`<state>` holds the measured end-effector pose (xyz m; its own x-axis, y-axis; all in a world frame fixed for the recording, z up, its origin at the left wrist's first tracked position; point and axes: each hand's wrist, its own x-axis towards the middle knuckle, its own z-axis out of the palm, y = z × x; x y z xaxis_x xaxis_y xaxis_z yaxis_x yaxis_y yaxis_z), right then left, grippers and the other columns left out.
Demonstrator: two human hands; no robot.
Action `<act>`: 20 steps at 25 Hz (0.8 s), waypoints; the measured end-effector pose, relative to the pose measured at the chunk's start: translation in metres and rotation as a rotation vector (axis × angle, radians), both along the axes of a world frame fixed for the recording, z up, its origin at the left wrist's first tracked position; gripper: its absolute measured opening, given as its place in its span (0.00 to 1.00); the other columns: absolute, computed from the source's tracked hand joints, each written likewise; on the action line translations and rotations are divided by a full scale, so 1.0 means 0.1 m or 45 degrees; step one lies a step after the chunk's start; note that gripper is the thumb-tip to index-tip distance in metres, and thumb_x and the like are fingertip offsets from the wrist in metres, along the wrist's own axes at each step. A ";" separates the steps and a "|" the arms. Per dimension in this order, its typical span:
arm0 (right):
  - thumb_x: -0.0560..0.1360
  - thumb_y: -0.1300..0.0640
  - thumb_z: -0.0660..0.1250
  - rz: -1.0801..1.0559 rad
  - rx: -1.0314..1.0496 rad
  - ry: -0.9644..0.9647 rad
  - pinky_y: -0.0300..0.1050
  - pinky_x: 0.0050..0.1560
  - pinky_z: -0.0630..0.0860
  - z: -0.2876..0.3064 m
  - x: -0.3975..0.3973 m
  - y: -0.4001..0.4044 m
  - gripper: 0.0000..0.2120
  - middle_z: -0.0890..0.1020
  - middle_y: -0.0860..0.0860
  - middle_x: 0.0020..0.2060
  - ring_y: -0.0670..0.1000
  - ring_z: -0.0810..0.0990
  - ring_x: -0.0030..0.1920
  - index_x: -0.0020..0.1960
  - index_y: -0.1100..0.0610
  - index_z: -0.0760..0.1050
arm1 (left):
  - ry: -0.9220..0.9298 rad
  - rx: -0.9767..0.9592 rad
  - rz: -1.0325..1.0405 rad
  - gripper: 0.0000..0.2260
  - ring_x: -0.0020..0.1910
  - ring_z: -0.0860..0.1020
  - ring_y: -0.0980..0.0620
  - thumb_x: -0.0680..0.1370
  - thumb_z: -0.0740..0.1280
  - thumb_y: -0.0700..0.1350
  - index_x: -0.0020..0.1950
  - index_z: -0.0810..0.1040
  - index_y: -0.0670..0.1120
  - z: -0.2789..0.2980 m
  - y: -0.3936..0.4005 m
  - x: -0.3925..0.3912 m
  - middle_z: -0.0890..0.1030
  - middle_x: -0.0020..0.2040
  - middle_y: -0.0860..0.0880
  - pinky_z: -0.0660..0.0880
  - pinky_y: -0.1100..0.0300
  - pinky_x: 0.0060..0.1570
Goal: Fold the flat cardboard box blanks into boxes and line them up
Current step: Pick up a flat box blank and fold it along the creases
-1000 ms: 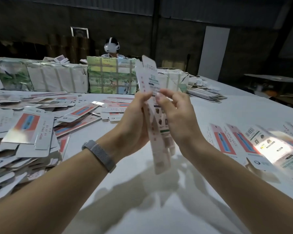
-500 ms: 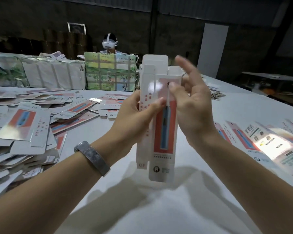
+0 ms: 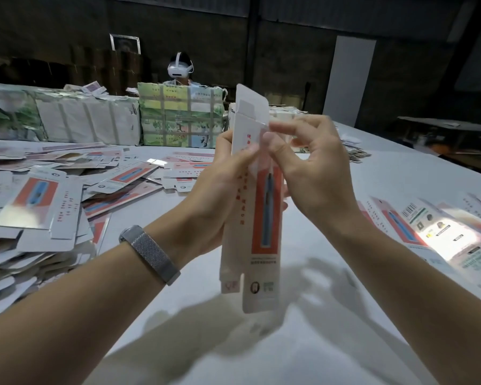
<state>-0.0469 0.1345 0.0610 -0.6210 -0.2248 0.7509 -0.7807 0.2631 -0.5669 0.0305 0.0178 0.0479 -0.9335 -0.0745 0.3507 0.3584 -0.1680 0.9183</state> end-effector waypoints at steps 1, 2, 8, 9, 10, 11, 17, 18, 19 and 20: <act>0.78 0.45 0.68 -0.008 0.023 -0.021 0.38 0.52 0.75 0.01 0.00 0.00 0.10 0.72 0.45 0.53 0.43 0.74 0.55 0.56 0.47 0.79 | -0.034 -0.028 -0.007 0.20 0.44 0.84 0.46 0.83 0.56 0.58 0.72 0.65 0.52 0.00 0.00 0.01 0.81 0.54 0.41 0.82 0.53 0.43; 0.77 0.45 0.68 -0.001 0.042 -0.061 0.35 0.50 0.74 0.04 0.00 0.01 0.07 0.72 0.46 0.53 0.44 0.74 0.56 0.52 0.46 0.77 | -0.067 -0.061 -0.012 0.26 0.48 0.85 0.43 0.79 0.55 0.63 0.73 0.66 0.50 -0.01 0.00 0.02 0.80 0.58 0.38 0.83 0.51 0.45; 0.78 0.41 0.64 0.048 0.239 -0.188 0.48 0.63 0.70 0.20 -0.08 0.11 0.14 0.68 0.48 0.54 0.48 0.69 0.61 0.46 0.52 0.78 | -0.127 -0.131 0.042 0.30 0.40 0.85 0.45 0.73 0.52 0.69 0.57 0.81 0.52 -0.04 0.00 0.04 0.84 0.46 0.39 0.81 0.57 0.38; 0.78 0.40 0.64 0.069 0.271 -0.205 0.49 0.63 0.69 0.22 -0.08 0.13 0.16 0.68 0.49 0.55 0.49 0.68 0.63 0.46 0.51 0.79 | -0.119 -0.124 0.021 0.30 0.40 0.84 0.46 0.73 0.52 0.70 0.58 0.81 0.52 -0.05 -0.01 0.03 0.83 0.46 0.40 0.81 0.56 0.39; 0.77 0.39 0.63 0.096 0.290 -0.231 0.49 0.63 0.68 0.24 -0.08 0.14 0.16 0.69 0.49 0.56 0.49 0.68 0.63 0.46 0.50 0.80 | -0.114 -0.121 -0.009 0.31 0.41 0.84 0.45 0.74 0.51 0.70 0.60 0.81 0.51 -0.05 -0.01 0.02 0.82 0.46 0.40 0.81 0.54 0.41; 0.77 0.39 0.64 0.120 0.289 -0.257 0.48 0.62 0.67 0.25 -0.07 0.14 0.15 0.69 0.49 0.56 0.48 0.68 0.62 0.45 0.49 0.80 | -0.116 -0.131 -0.035 0.32 0.42 0.83 0.45 0.75 0.50 0.70 0.61 0.80 0.50 -0.05 -0.02 0.02 0.81 0.47 0.40 0.82 0.53 0.42; 0.80 0.48 0.64 0.266 0.010 -0.377 0.33 0.45 0.76 0.28 0.01 0.13 0.17 0.69 0.52 0.55 0.45 0.74 0.54 0.38 0.58 0.77 | -0.162 -0.152 -0.149 0.37 0.42 0.84 0.41 0.76 0.46 0.71 0.61 0.79 0.45 -0.09 0.01 0.02 0.84 0.46 0.39 0.82 0.51 0.45; 0.80 0.49 0.64 0.301 -0.038 -0.417 0.30 0.41 0.76 0.29 0.03 0.13 0.17 0.69 0.53 0.56 0.46 0.74 0.54 0.40 0.61 0.77 | -0.161 -0.150 -0.166 0.37 0.42 0.84 0.41 0.76 0.46 0.71 0.61 0.79 0.45 -0.08 0.01 0.02 0.84 0.46 0.39 0.82 0.51 0.44; 0.80 0.50 0.64 0.338 -0.074 -0.457 0.29 0.38 0.76 0.29 0.04 0.13 0.17 0.69 0.54 0.57 0.47 0.75 0.54 0.42 0.63 0.78 | -0.152 -0.155 -0.169 0.38 0.42 0.83 0.41 0.75 0.46 0.71 0.61 0.79 0.44 -0.08 0.02 0.02 0.83 0.46 0.39 0.83 0.50 0.45; 0.80 0.50 0.64 0.374 -0.098 -0.491 0.30 0.38 0.76 0.30 0.05 0.13 0.17 0.69 0.55 0.59 0.49 0.75 0.56 0.43 0.64 0.78 | -0.144 -0.165 -0.162 0.38 0.42 0.83 0.41 0.74 0.47 0.72 0.61 0.79 0.45 -0.07 0.02 0.01 0.83 0.46 0.39 0.83 0.48 0.46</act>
